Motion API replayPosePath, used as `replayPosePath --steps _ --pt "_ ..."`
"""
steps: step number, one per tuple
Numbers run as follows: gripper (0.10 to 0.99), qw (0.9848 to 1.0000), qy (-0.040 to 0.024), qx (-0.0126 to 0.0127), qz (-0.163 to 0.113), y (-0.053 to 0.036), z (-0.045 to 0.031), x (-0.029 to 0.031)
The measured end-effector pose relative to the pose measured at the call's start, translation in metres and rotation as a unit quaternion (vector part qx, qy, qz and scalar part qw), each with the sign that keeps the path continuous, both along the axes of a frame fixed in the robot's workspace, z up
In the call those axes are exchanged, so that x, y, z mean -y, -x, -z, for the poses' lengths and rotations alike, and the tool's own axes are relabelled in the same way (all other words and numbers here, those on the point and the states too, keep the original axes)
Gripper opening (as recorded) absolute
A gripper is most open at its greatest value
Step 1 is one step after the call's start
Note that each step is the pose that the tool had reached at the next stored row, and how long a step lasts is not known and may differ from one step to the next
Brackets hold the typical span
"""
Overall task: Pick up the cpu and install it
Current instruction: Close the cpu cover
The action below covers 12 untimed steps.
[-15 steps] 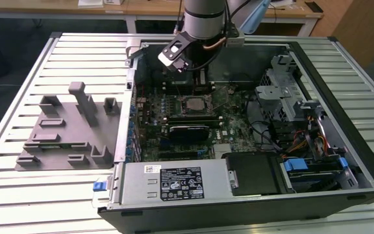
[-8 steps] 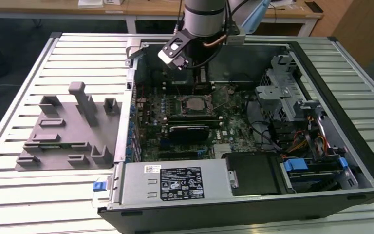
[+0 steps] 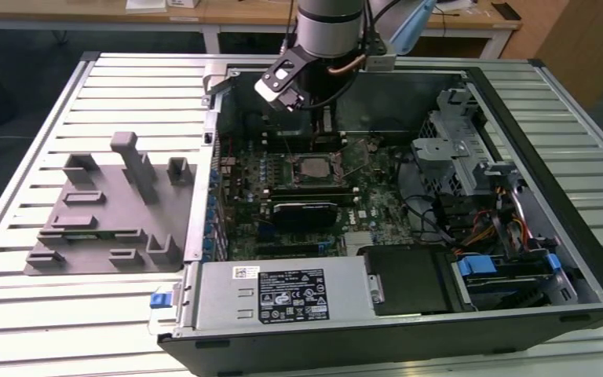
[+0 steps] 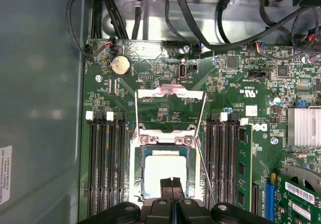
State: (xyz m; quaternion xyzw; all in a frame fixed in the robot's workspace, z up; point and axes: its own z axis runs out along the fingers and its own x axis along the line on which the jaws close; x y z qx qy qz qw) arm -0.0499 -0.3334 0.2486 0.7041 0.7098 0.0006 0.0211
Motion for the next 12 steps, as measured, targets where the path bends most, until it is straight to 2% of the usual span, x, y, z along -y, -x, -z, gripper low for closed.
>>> replayPosePath --steps 12 --pt "0.106 1.0000 -0.0002 0.0001 0.000 0.0000 -0.0128 0.0000"
